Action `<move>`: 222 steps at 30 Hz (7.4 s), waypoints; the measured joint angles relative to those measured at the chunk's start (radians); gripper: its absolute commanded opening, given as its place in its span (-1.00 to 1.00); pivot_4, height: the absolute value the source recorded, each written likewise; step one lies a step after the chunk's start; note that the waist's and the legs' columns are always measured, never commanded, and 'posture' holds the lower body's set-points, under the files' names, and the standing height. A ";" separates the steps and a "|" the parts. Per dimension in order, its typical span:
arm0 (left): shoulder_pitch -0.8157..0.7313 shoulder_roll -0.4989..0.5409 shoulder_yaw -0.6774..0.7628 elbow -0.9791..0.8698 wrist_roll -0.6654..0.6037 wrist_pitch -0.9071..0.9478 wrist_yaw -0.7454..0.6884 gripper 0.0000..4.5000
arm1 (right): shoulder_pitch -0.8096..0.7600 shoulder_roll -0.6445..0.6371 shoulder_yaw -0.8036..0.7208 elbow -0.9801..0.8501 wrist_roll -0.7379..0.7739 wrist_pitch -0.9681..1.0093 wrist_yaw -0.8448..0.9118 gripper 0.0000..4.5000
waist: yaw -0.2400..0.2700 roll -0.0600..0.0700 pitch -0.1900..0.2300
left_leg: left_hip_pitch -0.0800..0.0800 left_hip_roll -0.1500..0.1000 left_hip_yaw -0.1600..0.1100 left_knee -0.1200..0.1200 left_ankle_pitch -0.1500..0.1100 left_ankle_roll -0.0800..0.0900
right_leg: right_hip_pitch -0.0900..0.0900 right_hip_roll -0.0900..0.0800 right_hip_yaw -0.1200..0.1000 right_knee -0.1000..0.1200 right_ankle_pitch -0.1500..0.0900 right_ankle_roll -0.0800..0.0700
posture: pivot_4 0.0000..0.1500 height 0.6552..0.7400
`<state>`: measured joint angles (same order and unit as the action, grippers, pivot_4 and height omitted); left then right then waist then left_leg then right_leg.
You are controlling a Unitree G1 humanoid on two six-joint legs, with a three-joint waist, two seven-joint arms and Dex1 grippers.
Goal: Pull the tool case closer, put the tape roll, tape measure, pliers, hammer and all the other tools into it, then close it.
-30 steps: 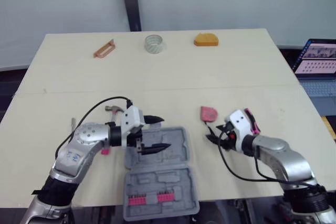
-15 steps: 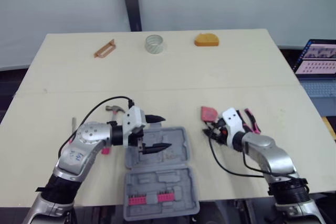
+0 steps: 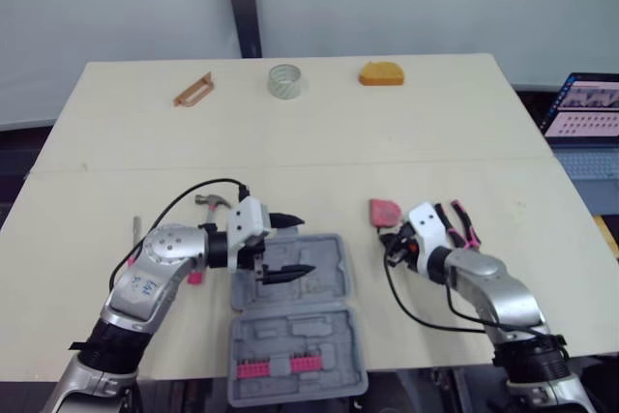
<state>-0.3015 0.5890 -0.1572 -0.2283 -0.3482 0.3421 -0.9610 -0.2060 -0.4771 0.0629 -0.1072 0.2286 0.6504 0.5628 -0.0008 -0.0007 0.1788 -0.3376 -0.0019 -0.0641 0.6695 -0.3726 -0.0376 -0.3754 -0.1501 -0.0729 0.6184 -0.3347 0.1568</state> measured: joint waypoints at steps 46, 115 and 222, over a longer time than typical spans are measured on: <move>0.116 0.131 -0.045 -0.081 0.015 -0.025 -0.143 1.00 | 0.522 -0.386 -0.135 -0.488 0.309 0.173 0.285 0.75 | 0.025 0.000 0.000 | 0.000 0.000 0.000 0.002 -0.001 0.001 | 0.002 0.000 0.001 -0.001 0.000 0.000 | 1.00 1.00; 0.246 0.109 -0.012 -0.133 0.112 -0.241 -0.038 1.00 | -0.083 -0.305 0.200 0.396 -0.190 -0.960 0.791 0.27 | 0.001 0.000 0.000 | -0.002 0.001 0.000 0.006 -0.001 0.002 | 0.004 0.001 0.000 -0.006 0.004 0.003 | 1.00 1.00; 0.421 0.050 0.157 -0.172 0.112 -0.153 0.162 1.00 | -0.647 -0.070 0.676 -0.067 -0.521 0.095 0.643 0.98 | -0.021 0.003 0.002 | -0.017 0.000 -0.005 0.012 -0.001 0.002 | -0.012 0.000 -0.003 0.002 0.004 0.003 | 1.00 1.00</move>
<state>0.1199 0.6393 -0.0002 -0.4002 -0.2364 0.1887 -0.7993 -0.8534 -0.5476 0.7389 -0.1738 -0.2919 0.7450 1.2061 -0.0221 0.0023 0.1805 -0.3546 -0.0024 -0.0692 0.6815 -0.3739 -0.0355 -0.3874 -0.1497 -0.0759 0.6203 -0.3302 0.1593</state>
